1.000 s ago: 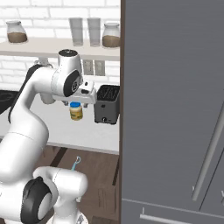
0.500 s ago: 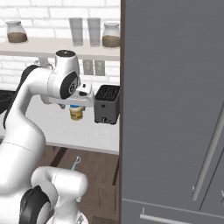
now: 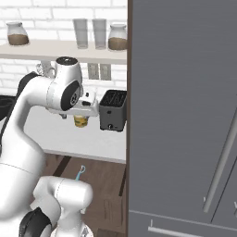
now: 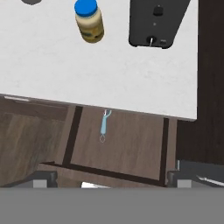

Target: Pick the peeler from the drawer and place it on the counter.

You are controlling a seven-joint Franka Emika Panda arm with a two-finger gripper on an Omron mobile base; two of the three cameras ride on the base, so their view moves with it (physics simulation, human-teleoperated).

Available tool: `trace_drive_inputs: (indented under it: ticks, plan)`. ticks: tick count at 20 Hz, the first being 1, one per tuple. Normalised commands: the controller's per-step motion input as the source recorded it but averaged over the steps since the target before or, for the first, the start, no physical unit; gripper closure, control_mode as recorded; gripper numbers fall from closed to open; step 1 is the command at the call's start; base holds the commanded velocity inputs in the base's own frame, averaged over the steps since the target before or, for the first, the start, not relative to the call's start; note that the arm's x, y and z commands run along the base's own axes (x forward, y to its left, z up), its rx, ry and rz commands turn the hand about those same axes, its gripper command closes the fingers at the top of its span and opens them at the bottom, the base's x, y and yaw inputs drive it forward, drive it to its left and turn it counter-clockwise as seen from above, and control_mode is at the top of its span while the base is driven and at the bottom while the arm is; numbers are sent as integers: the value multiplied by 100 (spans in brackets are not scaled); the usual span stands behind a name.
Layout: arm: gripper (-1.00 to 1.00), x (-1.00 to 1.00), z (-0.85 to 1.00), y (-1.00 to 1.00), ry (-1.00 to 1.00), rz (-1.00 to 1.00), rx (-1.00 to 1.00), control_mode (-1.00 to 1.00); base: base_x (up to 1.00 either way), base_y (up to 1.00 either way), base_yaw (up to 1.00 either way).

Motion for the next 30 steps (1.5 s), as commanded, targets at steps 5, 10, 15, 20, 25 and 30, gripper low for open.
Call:
trace_drive_inputs:
  ticks: [5,10,15,20,25,30]
  plan:
    - [-100,-1,0,0,0,0,0,-100,0,0,0]
    - [-100,-16,0,2,0,0,0,100,-35,17,0]
    - [-100,0,0,0,0,0,0,100,-98,47,0]
    - [-100,0,0,0,0,0,0,100,-58,88,-10]
    - [-100,0,0,0,0,0,0,100,-2,100,-41]
    - [-100,0,0,0,0,0,0,100,32,100,-50]
